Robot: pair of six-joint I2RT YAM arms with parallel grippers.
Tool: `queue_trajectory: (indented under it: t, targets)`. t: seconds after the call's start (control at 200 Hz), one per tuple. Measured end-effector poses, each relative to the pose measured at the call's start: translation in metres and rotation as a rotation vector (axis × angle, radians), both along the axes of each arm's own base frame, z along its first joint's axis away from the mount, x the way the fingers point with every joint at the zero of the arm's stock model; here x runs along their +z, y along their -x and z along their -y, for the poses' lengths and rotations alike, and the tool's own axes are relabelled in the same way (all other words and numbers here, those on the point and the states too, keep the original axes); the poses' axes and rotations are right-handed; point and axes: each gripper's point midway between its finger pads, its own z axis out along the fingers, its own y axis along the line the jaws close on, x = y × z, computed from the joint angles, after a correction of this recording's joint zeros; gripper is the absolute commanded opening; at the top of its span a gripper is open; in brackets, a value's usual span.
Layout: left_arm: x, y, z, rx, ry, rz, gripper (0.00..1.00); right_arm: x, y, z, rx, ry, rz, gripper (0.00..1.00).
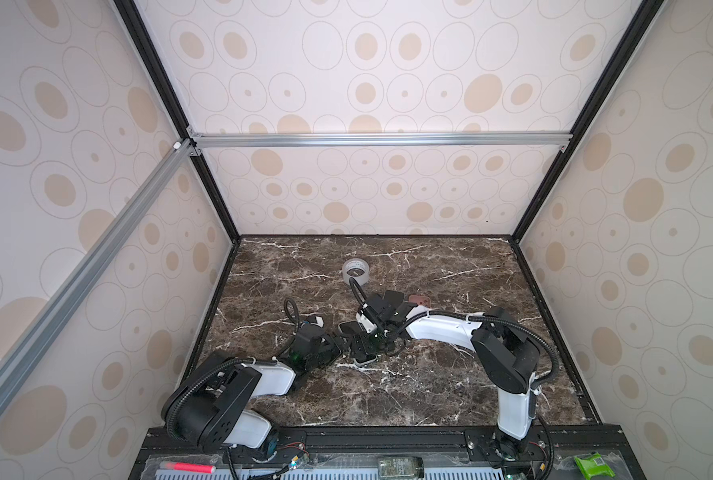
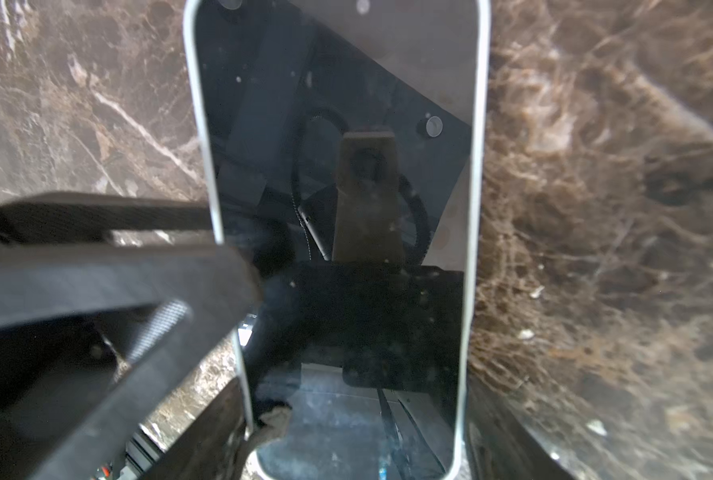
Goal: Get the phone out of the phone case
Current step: 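Close the left gripper on the phone's edge held by the right gripper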
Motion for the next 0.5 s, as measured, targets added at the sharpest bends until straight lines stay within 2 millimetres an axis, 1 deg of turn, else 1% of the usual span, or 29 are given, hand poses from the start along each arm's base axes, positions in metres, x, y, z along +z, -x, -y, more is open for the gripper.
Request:
queue_trajectory:
  t: [0.09,0.195,0.27,0.34,0.435,0.5]
  targets:
    - [0.001,0.002,0.005,-0.016,0.003,0.001,0.44,0.0,-0.001,0.0,-0.007,-0.011,-0.005,0.67]
    - [0.004,0.001,0.007,-0.02,0.006,0.006,0.37,0.001,-0.001,0.0,-0.005,-0.017,-0.007,0.67]
    - [0.004,0.0,0.009,-0.026,0.006,0.007,0.34,0.001,-0.001,0.001,0.004,-0.019,-0.006,0.67]
    - [0.001,0.001,0.01,-0.03,0.004,-0.001,0.31,0.001,-0.001,0.001,0.013,-0.023,-0.004,0.67]
    - [-0.005,0.002,0.011,-0.035,-0.003,-0.02,0.29,0.001,-0.001,0.001,0.023,-0.037,-0.006,0.67]
    - [-0.005,-0.001,0.013,-0.038,0.0,-0.02,0.28,0.001,0.0,0.002,0.029,-0.043,-0.007,0.67]
